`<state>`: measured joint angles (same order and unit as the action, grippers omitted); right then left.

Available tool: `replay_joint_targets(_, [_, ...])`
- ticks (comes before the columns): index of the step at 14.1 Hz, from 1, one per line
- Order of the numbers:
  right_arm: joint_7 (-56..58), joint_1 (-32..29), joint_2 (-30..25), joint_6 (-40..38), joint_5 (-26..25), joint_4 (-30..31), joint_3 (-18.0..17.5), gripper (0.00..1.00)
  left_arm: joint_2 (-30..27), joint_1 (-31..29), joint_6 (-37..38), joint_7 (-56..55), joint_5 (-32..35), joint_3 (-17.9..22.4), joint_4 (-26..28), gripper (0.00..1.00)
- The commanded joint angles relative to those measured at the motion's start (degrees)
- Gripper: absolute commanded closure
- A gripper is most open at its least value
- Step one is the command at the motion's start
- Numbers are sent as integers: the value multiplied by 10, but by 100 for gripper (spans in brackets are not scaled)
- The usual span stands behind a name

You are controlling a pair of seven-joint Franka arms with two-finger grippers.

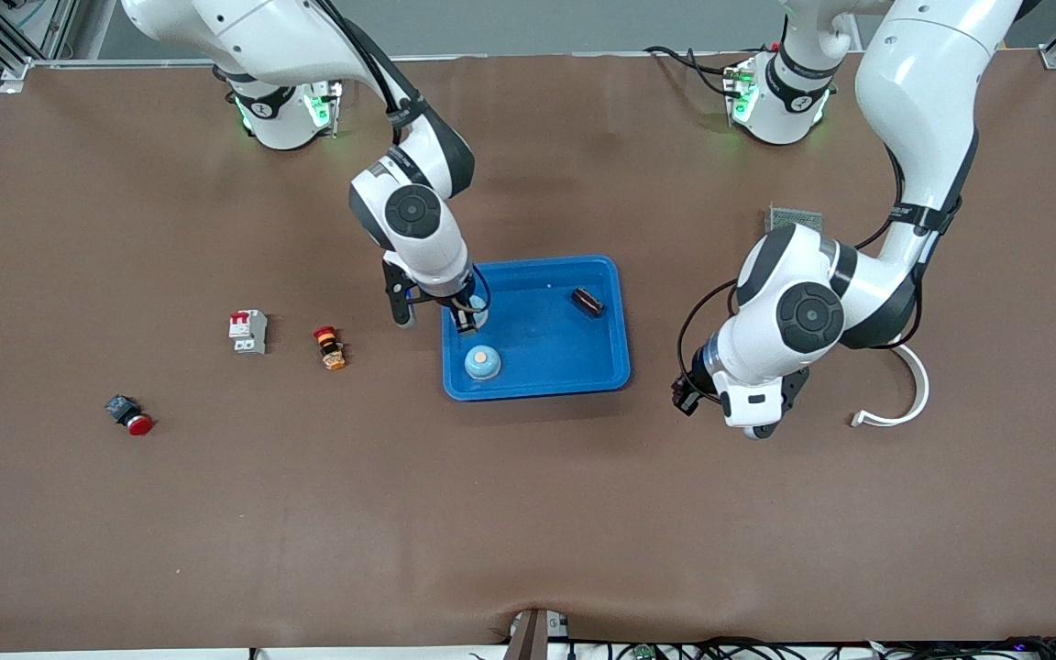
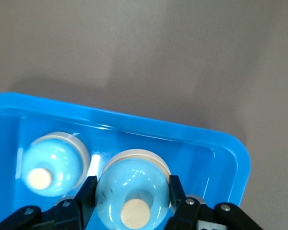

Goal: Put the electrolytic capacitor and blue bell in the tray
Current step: 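Carry the bell and capacitor over the blue tray with both grippers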

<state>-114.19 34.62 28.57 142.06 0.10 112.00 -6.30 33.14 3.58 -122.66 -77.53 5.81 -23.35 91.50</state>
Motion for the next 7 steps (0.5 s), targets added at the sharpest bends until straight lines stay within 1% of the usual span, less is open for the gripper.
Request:
replay_joint_targets(1, [-24,20,9,2,-12,-7,7,100,1,10,7,-15,7,0,-9,100])
replay_joint_targets(5, [-26,34,19,7,-12,-6,8,100,12,29,-1,-53,12,2,-7,100])
replay_joint_targets(7, [-27,34,28,16,-14,-6,8,100,18,31,-5,-93,12,2,-8,100])
